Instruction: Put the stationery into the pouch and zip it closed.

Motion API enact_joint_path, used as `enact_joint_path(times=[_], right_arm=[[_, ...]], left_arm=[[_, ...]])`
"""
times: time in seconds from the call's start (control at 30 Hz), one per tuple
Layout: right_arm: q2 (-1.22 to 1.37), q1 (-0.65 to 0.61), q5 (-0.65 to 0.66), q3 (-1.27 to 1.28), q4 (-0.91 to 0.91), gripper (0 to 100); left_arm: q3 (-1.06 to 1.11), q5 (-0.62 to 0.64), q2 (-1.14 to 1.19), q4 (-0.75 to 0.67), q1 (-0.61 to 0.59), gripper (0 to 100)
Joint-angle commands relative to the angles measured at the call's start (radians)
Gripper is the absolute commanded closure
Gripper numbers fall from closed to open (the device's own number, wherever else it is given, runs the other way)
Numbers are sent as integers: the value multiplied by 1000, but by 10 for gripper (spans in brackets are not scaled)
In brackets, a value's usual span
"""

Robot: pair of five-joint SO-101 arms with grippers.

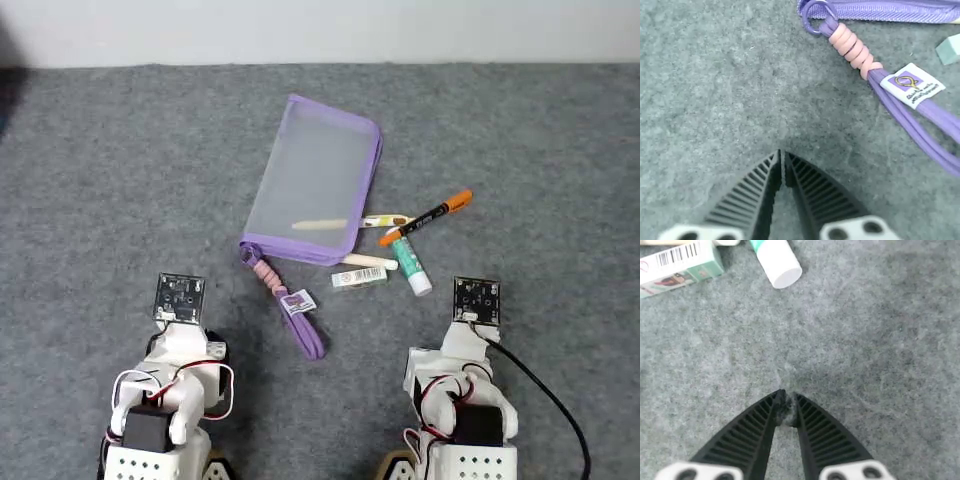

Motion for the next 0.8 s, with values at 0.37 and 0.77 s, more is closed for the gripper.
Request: enact_joint_path(times=[0.37,0.77], right_arm=[[-7,1,-6,18,-15,990],[-7,-19,-5,18,-16,990]], left_arm=[[-21,5,-14,-14,8,985],[-21,5,-14,-14,8,985]])
